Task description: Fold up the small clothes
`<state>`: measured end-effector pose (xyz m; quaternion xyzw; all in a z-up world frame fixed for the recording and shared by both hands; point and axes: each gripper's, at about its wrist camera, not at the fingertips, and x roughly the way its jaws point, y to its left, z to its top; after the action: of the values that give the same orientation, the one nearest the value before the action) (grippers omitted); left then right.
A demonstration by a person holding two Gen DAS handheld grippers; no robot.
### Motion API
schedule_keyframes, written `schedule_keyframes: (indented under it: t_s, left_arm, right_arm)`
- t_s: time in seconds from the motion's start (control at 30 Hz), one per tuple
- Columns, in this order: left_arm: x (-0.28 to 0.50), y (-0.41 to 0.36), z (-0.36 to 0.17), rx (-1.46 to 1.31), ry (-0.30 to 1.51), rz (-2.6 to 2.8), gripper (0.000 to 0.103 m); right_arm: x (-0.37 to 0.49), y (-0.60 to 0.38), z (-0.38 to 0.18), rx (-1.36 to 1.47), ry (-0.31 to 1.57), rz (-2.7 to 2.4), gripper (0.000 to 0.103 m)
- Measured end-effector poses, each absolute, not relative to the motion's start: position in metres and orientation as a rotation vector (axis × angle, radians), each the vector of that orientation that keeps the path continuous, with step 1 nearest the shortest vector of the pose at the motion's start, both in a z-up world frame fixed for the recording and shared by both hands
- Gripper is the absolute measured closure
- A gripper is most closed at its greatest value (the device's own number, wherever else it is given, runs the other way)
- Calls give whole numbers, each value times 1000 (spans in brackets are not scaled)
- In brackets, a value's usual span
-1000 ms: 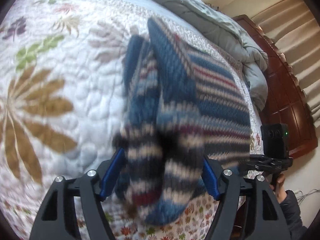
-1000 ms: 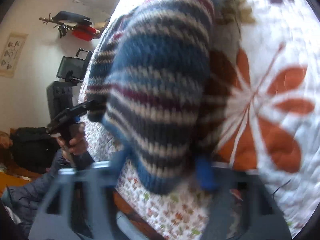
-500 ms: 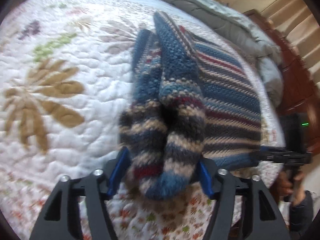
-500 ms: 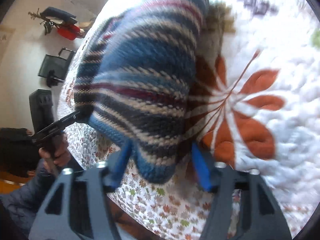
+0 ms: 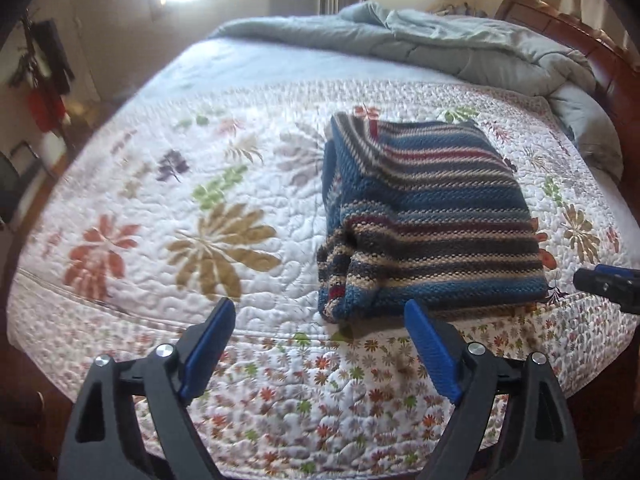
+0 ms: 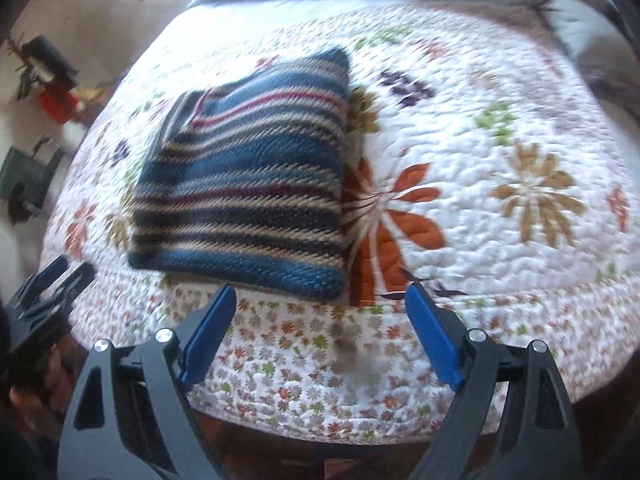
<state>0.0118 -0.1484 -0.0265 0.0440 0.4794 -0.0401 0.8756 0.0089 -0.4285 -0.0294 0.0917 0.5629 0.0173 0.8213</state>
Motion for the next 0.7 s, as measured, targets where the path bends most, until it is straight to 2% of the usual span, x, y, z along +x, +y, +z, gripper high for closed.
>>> schedule_keyframes:
  t_s: [0.3,0.7]
  left_arm:
    - [-18,-157,-1,129,918,-91,12]
    - [-28,-166,13,137,864,-69,9]
  right_arm:
    - [-30,-412,-14,213,1128,-63,14]
    - [-48,-383,5,86,1018,-86,13]
